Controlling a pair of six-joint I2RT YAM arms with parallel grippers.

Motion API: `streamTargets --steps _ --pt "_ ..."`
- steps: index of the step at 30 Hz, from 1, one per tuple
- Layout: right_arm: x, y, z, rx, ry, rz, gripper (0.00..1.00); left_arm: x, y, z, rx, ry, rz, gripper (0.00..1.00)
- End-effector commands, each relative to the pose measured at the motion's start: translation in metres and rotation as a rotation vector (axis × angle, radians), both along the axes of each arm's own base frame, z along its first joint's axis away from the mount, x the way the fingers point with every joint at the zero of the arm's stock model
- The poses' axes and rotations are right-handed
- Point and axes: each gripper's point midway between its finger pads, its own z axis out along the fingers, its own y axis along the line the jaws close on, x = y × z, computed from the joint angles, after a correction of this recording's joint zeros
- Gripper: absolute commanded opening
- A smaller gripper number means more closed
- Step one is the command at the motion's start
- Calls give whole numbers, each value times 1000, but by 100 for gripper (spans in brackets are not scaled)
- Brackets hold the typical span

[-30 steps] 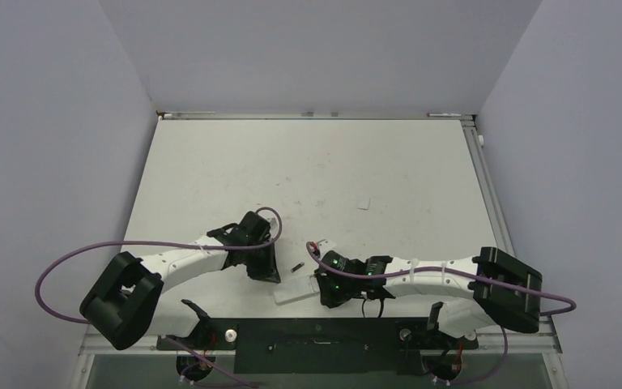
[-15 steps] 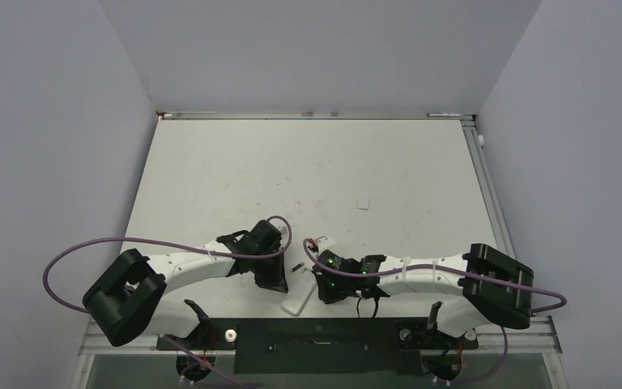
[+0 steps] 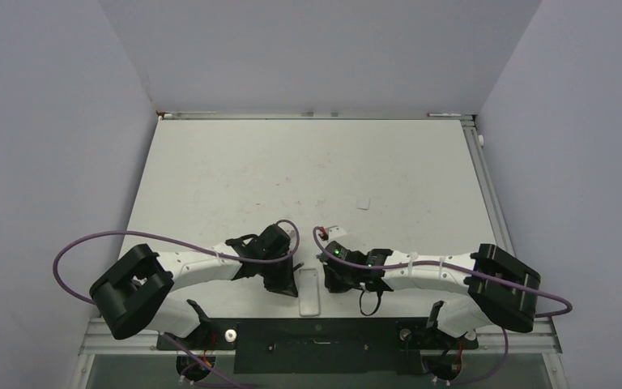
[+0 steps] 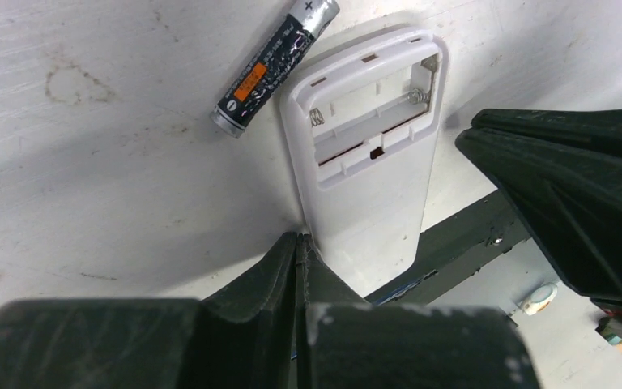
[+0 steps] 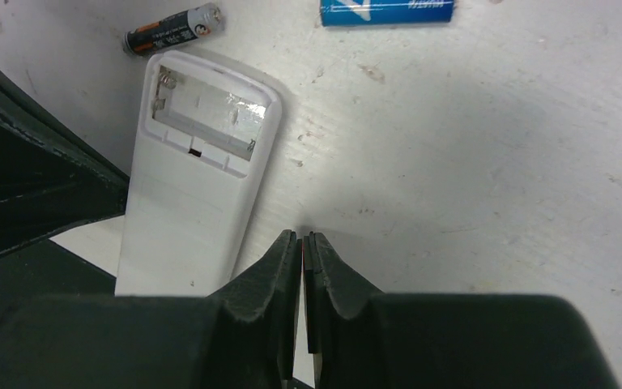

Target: Load the batteries into the remote control

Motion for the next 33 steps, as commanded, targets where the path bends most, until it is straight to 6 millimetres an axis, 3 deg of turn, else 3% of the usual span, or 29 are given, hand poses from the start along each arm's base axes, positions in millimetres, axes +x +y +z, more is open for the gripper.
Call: streamTargets --steps 1,8,17,23,33 --pt "11 -5 13 28 -37 -42 9 12 -9 2 -6 -36 22 0" --pt "21 -11 23 12 -70 -21 9 18 -12 5 6 -51 23 0" --pt "45 -20 47 -12 -149 74 36 21 -3 10 41 -80 34 0" --pt "65 -18 61 -55 -201 176 46 21 4 15 49 -105 44 0" --pt "86 -3 72 -108 -280 411 52 25 18 23 59 -146 65 20"
